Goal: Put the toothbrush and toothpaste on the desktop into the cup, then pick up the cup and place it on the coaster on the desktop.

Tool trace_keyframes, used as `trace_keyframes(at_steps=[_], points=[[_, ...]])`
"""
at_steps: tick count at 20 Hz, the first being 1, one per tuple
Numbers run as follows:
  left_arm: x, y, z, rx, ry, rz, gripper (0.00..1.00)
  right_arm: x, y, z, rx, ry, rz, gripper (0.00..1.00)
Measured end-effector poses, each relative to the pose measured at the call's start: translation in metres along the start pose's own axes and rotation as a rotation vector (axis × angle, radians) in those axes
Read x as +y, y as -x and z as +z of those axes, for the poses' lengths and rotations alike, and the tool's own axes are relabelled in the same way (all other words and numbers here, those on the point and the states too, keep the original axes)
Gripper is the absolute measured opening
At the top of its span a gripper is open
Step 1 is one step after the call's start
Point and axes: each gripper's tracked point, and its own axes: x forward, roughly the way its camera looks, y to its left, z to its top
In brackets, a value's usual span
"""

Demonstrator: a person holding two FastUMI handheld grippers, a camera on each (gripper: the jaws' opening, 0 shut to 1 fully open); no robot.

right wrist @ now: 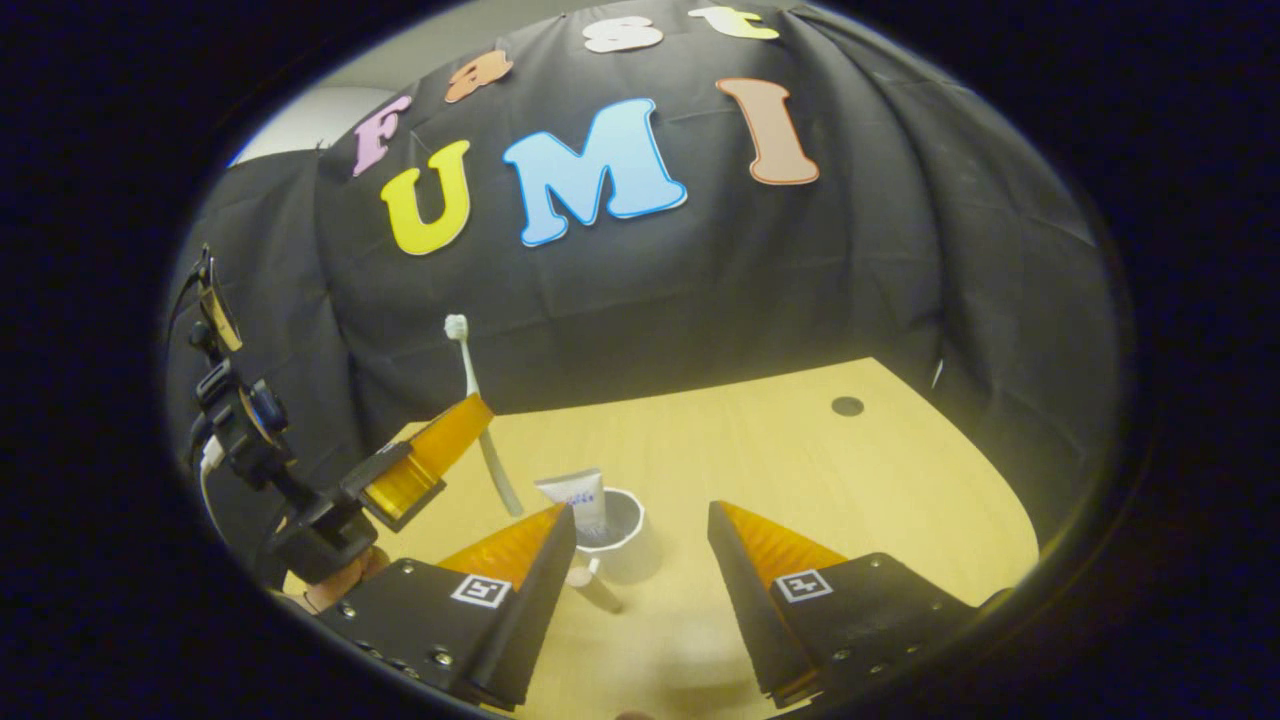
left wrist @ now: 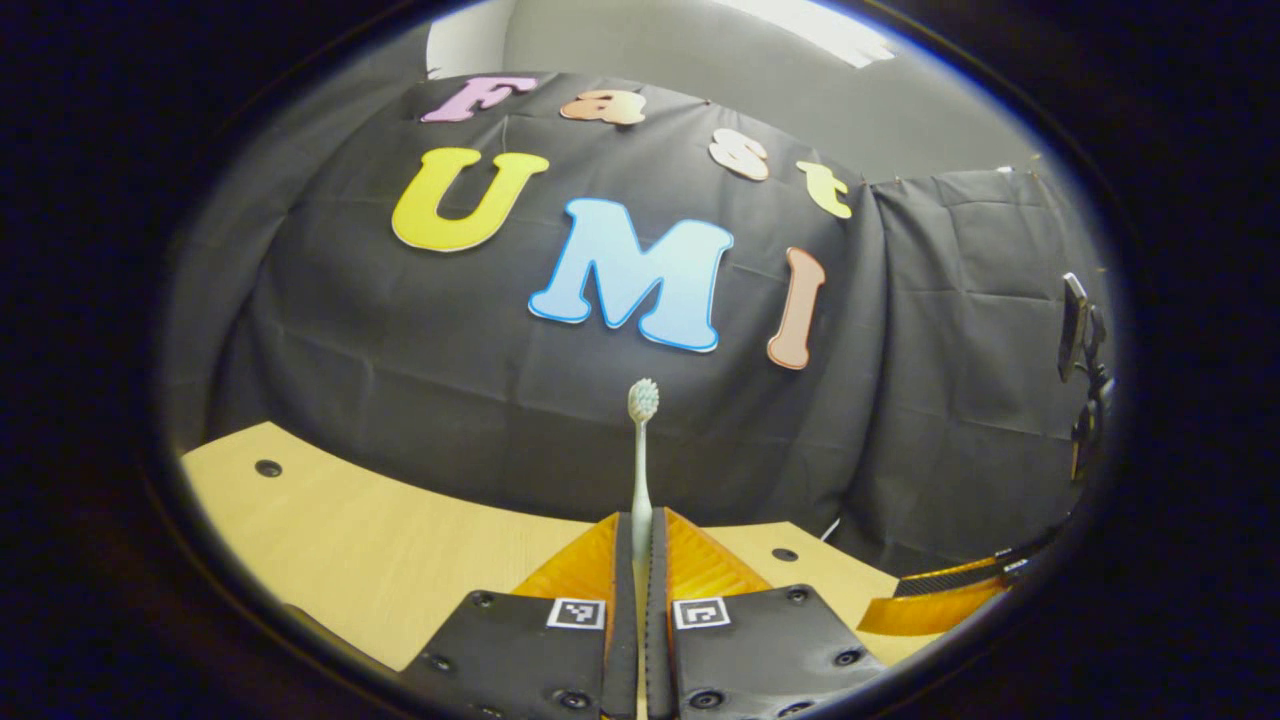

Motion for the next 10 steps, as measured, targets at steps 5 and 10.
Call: trace_keyframes(at_steps=[5, 10], points=[[-0.010, -0.018, -0.010, -0.018, 0.078, -0.052, 0.10, -0.001, 0.004, -0.014, 0.047, -0.009, -0.014, 0.81], [-0.010, -0.029, -0.032, 0.011, 0.106, -0.043, 0.11, -0.002, 0.010, -0.018, 0.062, -0.026, -0.019, 0.81]])
